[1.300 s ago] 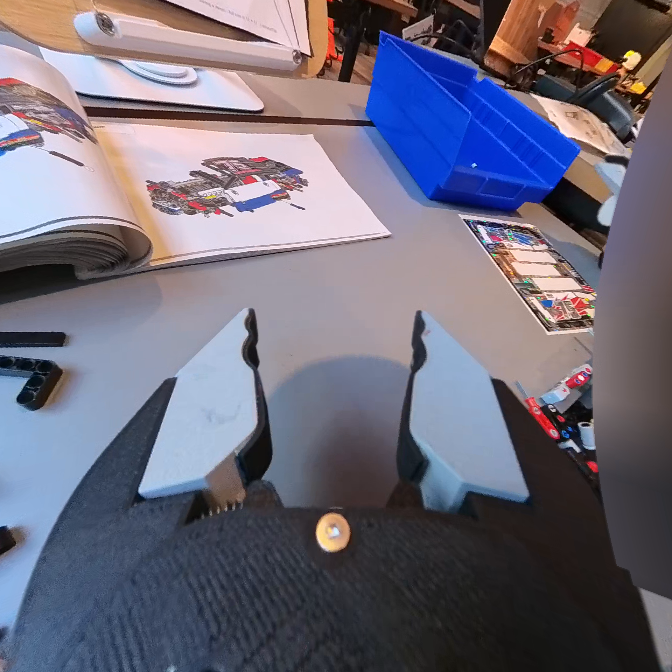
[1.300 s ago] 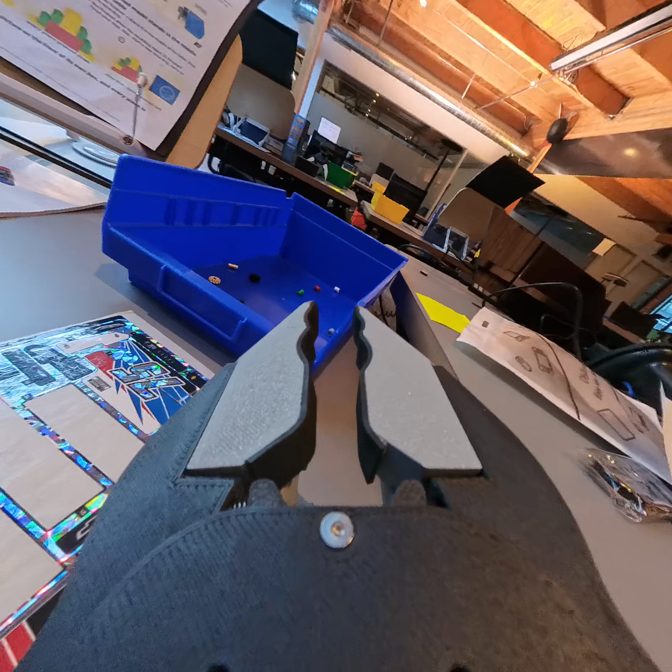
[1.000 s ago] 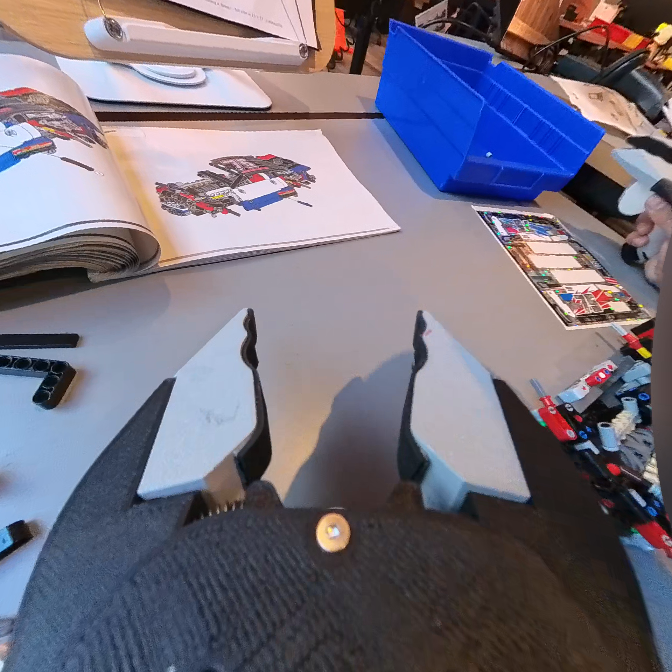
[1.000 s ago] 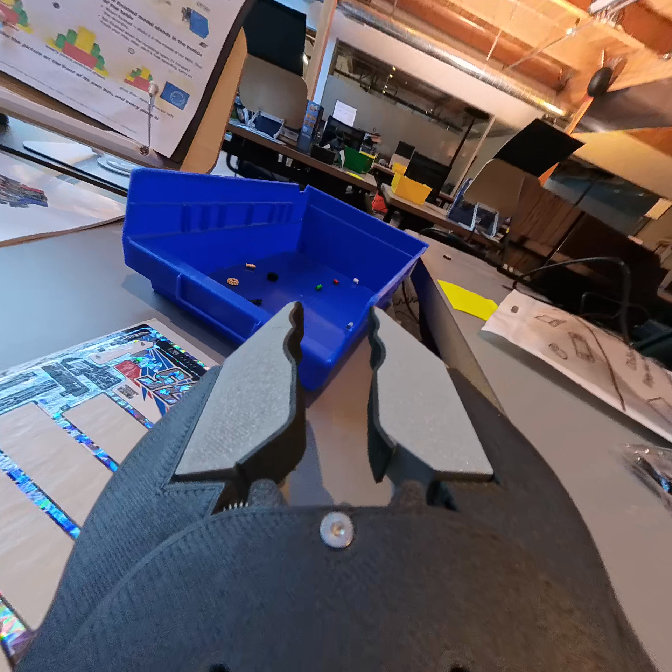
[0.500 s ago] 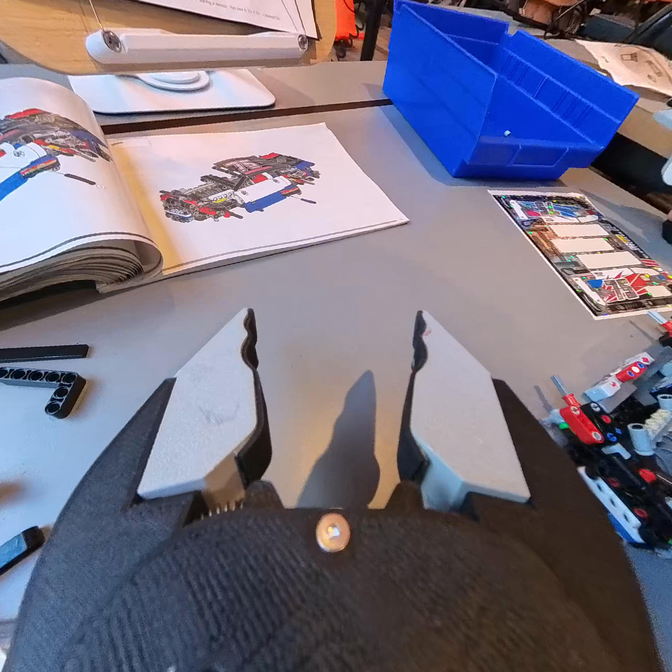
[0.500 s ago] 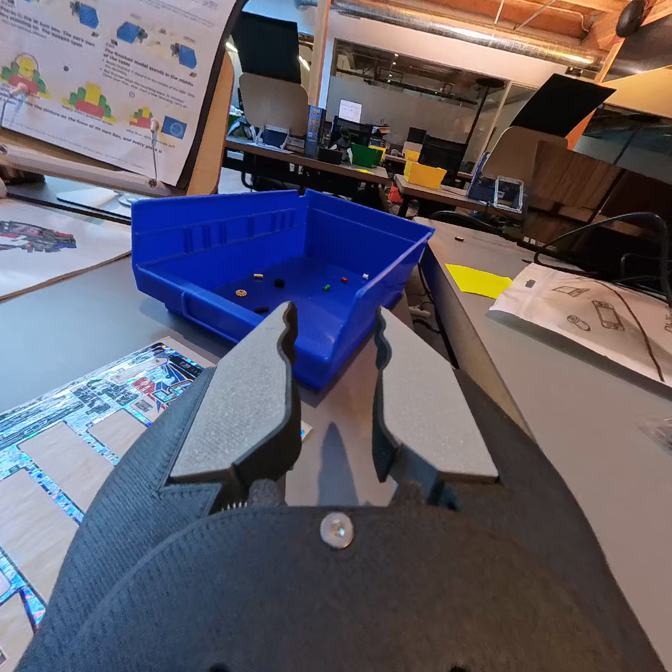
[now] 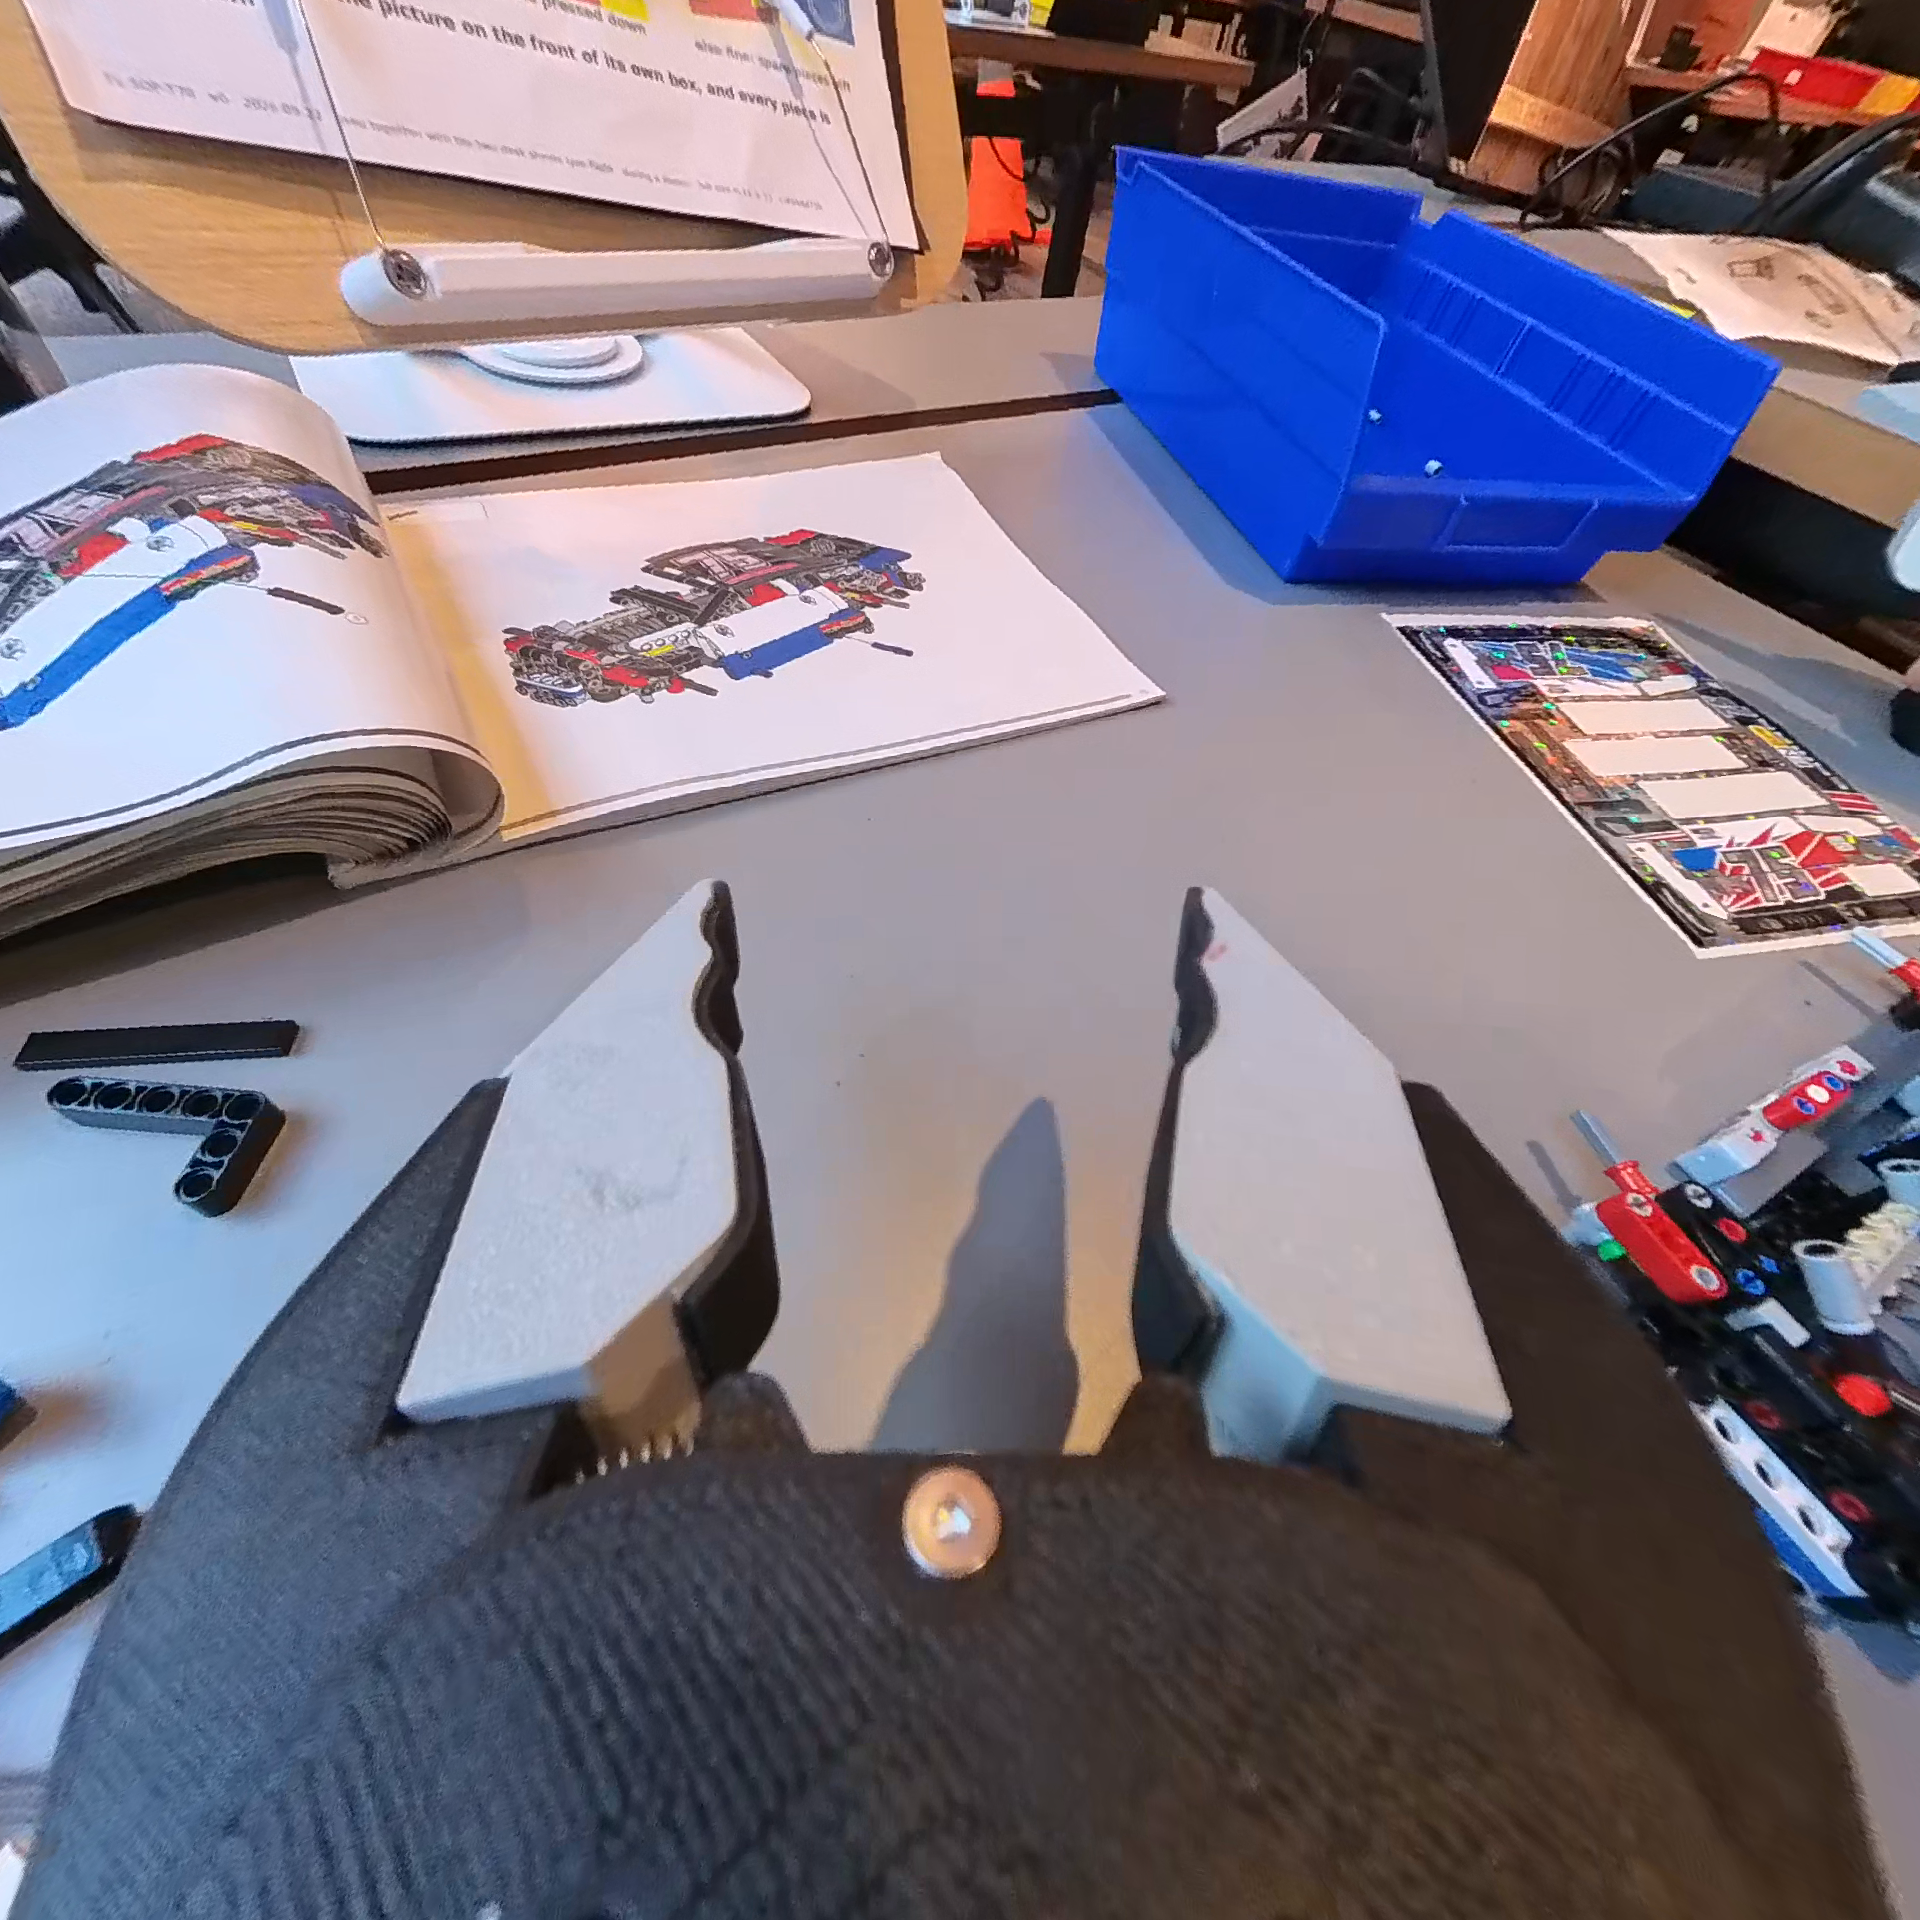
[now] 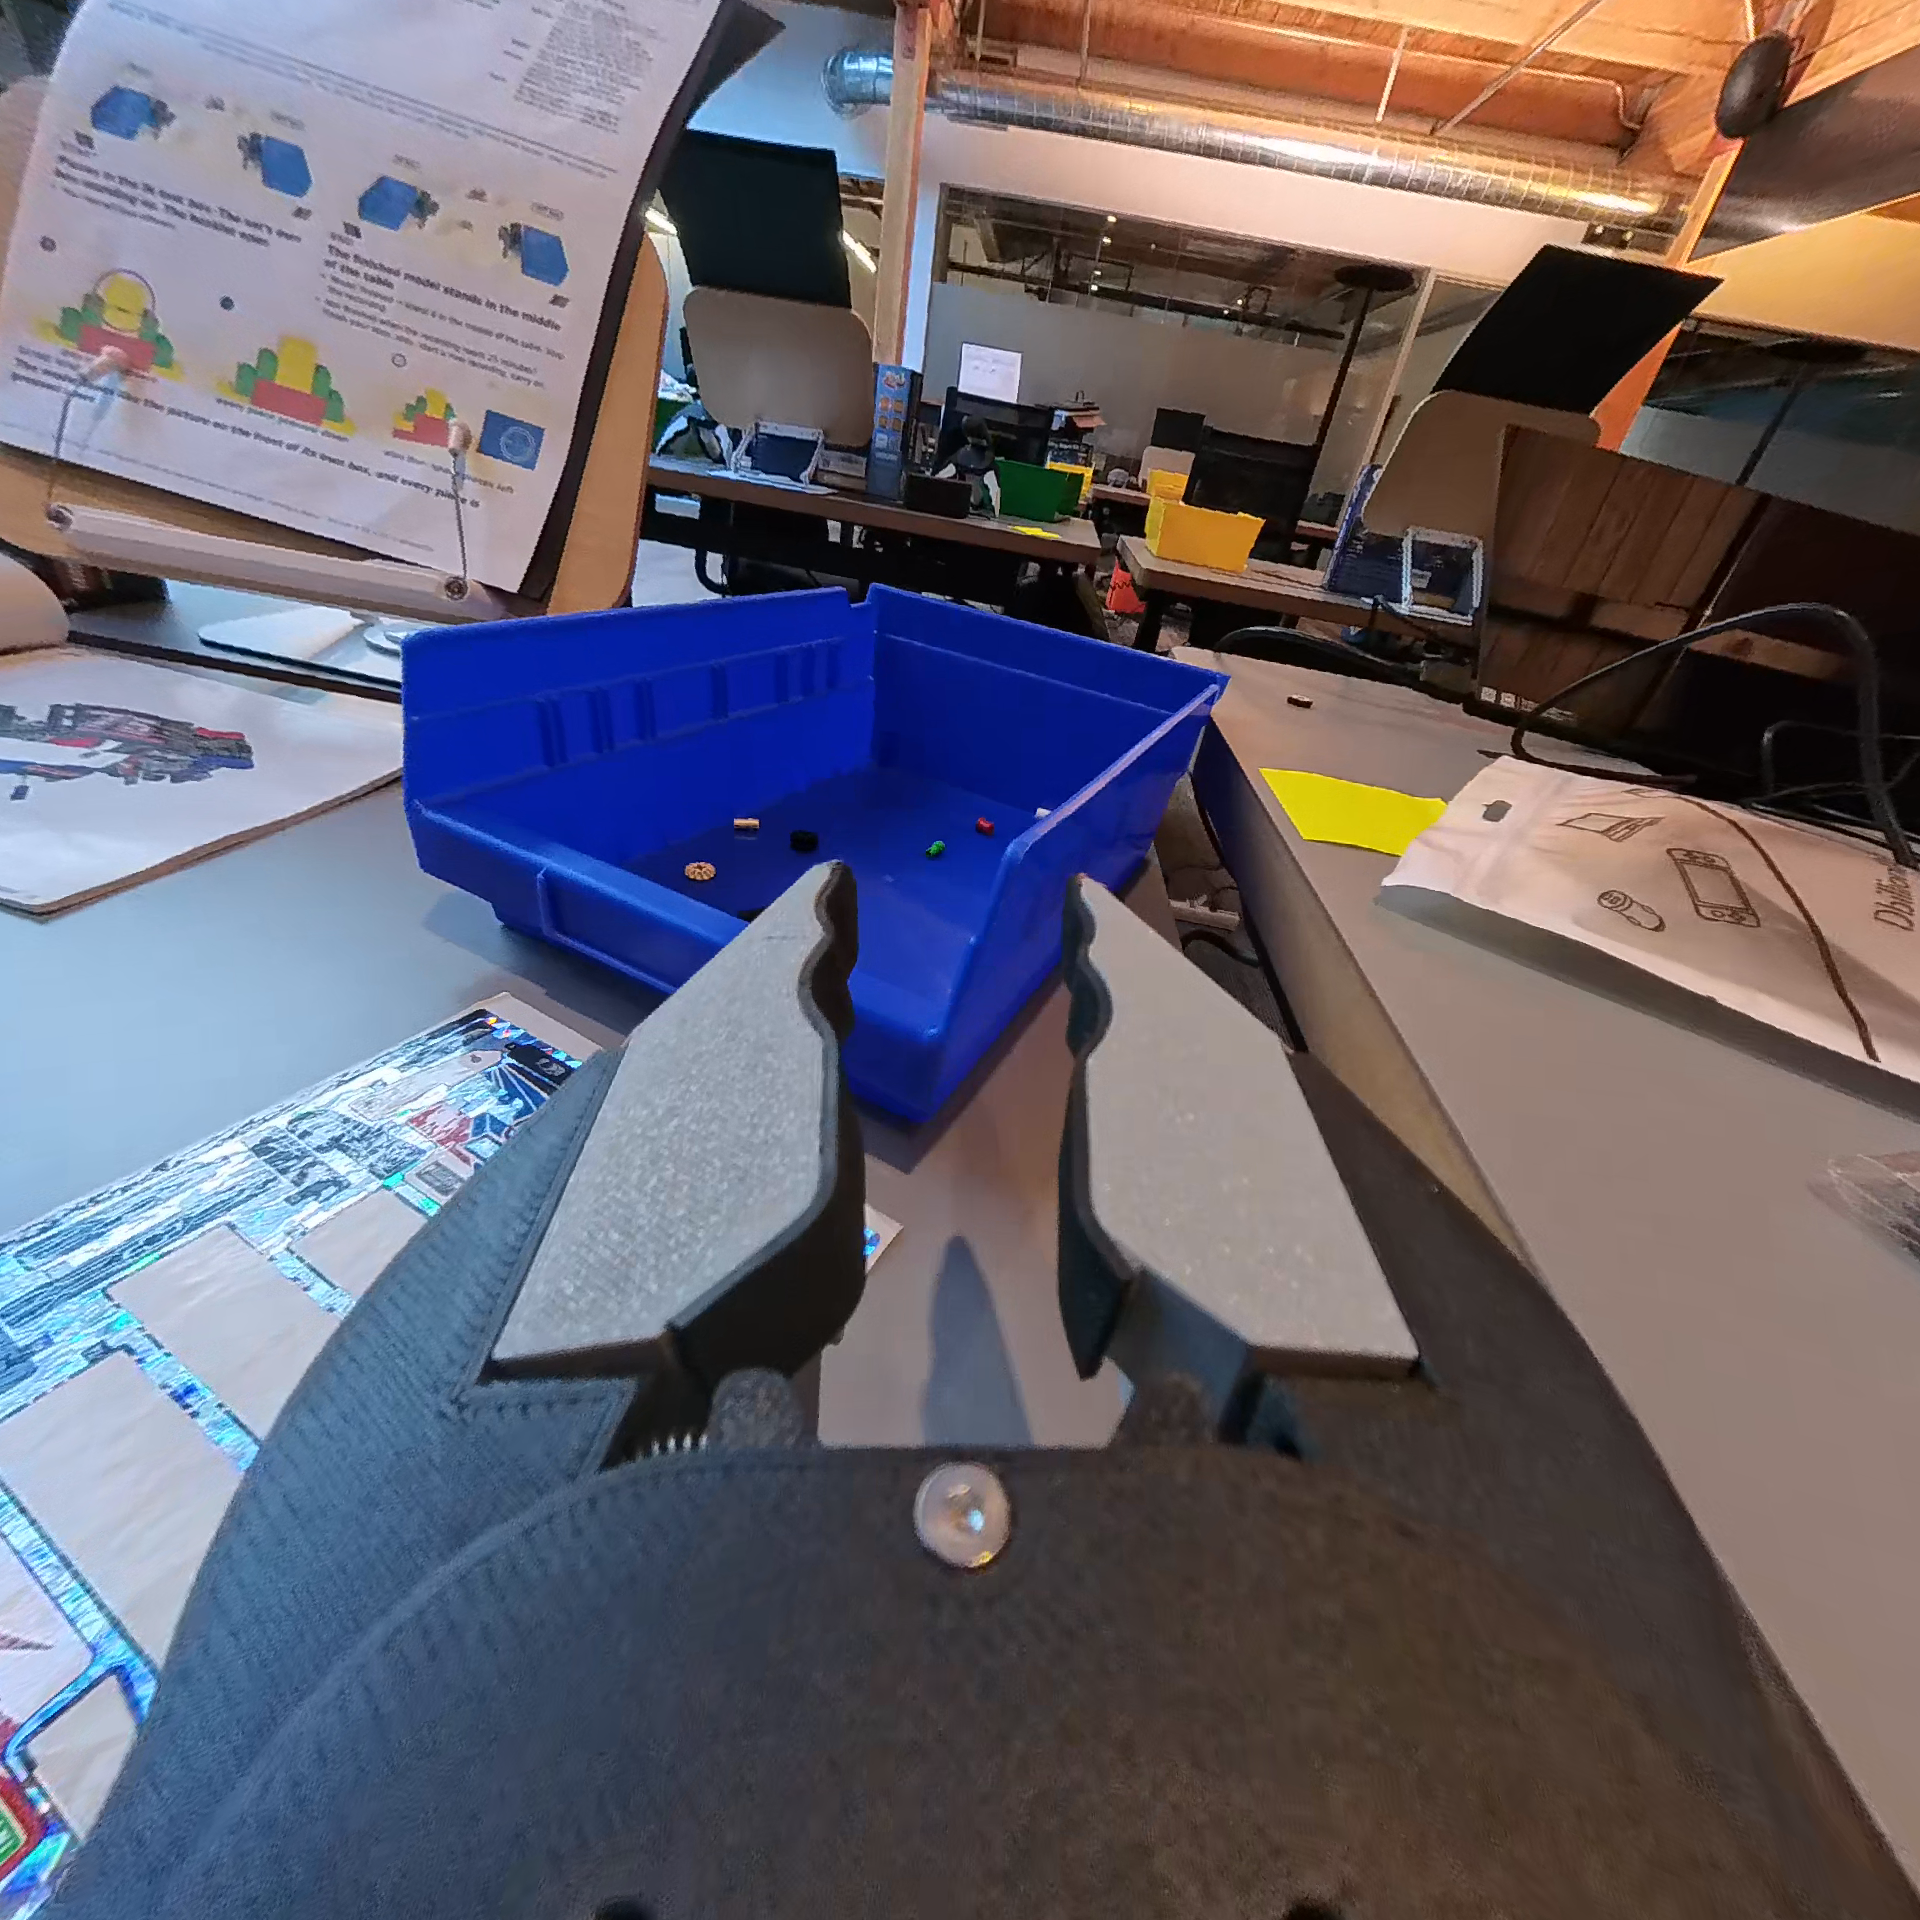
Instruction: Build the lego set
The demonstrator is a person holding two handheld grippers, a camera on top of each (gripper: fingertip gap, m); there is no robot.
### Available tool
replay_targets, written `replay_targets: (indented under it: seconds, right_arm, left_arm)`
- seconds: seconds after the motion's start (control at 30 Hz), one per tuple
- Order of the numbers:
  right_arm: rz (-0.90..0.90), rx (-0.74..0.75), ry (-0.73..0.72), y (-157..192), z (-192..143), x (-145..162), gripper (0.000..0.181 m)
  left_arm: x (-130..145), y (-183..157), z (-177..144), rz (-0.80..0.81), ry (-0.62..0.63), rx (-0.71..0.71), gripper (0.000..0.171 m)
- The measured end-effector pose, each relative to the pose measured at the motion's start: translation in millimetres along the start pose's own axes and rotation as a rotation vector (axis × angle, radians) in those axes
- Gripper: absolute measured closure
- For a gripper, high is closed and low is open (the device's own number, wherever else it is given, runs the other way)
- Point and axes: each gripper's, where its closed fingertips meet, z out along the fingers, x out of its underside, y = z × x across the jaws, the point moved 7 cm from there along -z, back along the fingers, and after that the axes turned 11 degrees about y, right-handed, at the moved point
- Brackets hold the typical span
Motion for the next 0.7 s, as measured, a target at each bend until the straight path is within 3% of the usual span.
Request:
replay_targets:
  seconds: [0.23,0.4,0.57,0.7]
  right_arm:
    - [-0.018,0.009,-0.015,3.9,-4.6,-0.6,0.146]
    - [-0.010,-0.011,-0.018,6.1,-5.0,-1.0,0.147]
    - [0.008,-0.046,-0.013,7.9,-3.3,-1.3,0.146]
    - [0.020,-0.072,-0.017,9.6,-3.4,-1.9,0.146]
  left_arm:
    - [-1.4,-3.7,4.5,0.040,0.048,-0.035,0.089]
    - [-37.3,-5.8,18.2,0.046,0.169,-0.037,0.082]
    - [-92.0,2.4,61.7,0.056,0.318,-0.084,0.069]
    - [-108.1,18.1,114.8,-0.035,0.489,-0.150,0.077]
